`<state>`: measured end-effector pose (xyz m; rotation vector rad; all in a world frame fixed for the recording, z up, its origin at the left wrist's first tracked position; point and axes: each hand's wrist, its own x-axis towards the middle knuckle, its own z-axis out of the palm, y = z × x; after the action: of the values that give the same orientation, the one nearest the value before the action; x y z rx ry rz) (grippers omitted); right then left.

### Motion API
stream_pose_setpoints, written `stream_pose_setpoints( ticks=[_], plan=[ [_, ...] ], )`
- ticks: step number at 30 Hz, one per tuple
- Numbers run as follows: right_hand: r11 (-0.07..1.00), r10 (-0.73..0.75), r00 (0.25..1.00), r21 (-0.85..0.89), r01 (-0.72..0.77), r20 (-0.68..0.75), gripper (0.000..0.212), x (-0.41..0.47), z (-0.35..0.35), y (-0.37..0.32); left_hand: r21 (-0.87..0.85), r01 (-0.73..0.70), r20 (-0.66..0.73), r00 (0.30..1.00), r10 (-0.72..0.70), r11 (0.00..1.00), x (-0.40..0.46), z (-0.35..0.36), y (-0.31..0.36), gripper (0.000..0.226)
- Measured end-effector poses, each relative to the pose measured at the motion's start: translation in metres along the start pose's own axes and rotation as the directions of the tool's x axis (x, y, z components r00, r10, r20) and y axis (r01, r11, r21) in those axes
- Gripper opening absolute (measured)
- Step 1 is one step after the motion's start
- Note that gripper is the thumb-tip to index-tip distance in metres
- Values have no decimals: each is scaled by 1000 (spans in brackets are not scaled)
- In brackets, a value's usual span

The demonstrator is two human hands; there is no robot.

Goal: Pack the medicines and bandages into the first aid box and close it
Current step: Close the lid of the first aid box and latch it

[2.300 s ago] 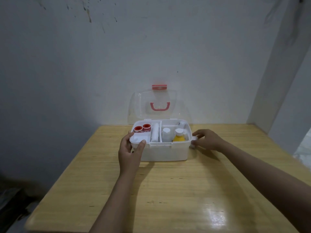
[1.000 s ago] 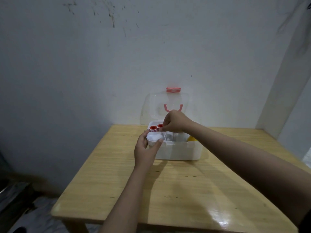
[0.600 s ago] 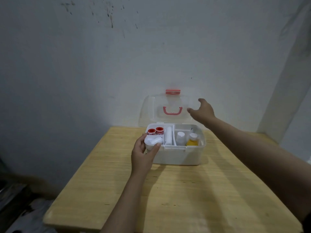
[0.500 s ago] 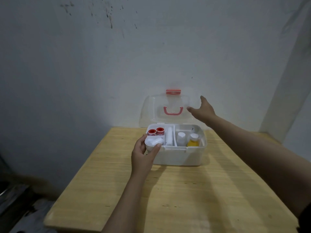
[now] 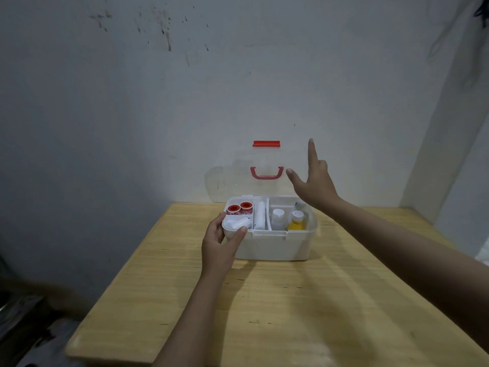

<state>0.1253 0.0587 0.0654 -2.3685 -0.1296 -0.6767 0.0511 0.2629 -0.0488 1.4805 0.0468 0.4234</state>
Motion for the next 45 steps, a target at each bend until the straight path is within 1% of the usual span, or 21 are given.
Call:
stream_pose_setpoints(
  ticks=[2, 6, 10, 13, 19, 20, 22, 24, 26, 28, 31, 33, 34, 37, 39, 42, 44, 45],
  plan=[
    [999, -42, 999, -1, 42, 1, 80, -17, -3, -1, 29, -11, -6, 1000, 11, 1000, -2, 1, 3, 63],
    [992, -93, 996, 88, 92, 7, 64, -52, -4, 4, 131, -25, -11, 1000, 26, 991, -7, 3, 14, 88],
    [984, -76, 997, 163, 73, 13, 58, -77, 4, 13, 277, -110, 16, 994, 110, 955, -7, 5, 21, 94],
    [985, -59, 997, 164, 49, 55, 57, -88, 12, 19, 346, -152, 60, 988, 140, 926, -5, 6, 22, 86],
    [991, -22, 991, 131, 4, 135, 54, -99, 22, 19, 317, -160, 84, 987, 140, 935, -6, -2, 14, 77],
    [993, -9, 991, 121, -7, 135, 54, -108, 15, 23, 321, -174, 99, 984, 150, 931, -15, 1, 18, 74],
    [997, -6, 990, 82, -5, 138, 55, -117, 10, 26, 334, -206, 109, 978, 180, 920, -22, 3, 22, 61],
    [998, 1, 990, 62, -10, 141, 55, -118, 10, 23, 330, -201, 92, 979, 181, 922, -20, 3, 23, 46],
    [998, 21, 990, 56, -29, 140, 55, -115, 10, 19, 309, -177, 44, 984, 172, 934, -18, 5, 24, 36],
    [999, 8, 993, 53, -14, 116, 54, -110, 10, 14, 297, -181, 2, 982, 189, 938, -16, 7, 25, 30],
    [996, -54, 995, 81, 47, 84, 49, -99, 8, 4, 305, -183, -41, 978, 204, 935, -14, 10, 26, 23],
    [993, -76, 992, 99, 66, 96, 47, -88, 8, -3, 318, -178, -62, 976, 208, 931, -15, 12, 26, 23],
    [992, -57, 993, 114, 45, 102, 47, -84, 9, -6, 327, -181, -67, 975, 214, 927, -15, 13, 25, 24],
    [977, 63, 993, 199, -82, 96, 44, -79, 11, -10, 342, -184, -78, 972, 223, 922, -15, 14, 25, 26],
    [966, 96, 990, 230, -117, 103, 40, -79, 12, -9, 343, -187, -77, 971, 226, 920, -14, 13, 23, 28],
    [947, 83, 985, 296, -125, 153, 39, -80, 10, -4, 341, -189, -78, 970, 228, 921, -13, 12, 21, 29],
    [949, 32, 976, 299, -97, 216, 47, -82, 7, 2, 338, -179, -83, 972, 219, 924, -13, 12, 20, 26],
    [962, -4, 968, 265, -64, 250, 51, -84, 6, 5, 342, -176, -84, 972, 217, 923, -13, 12, 20, 24]
  ],
)
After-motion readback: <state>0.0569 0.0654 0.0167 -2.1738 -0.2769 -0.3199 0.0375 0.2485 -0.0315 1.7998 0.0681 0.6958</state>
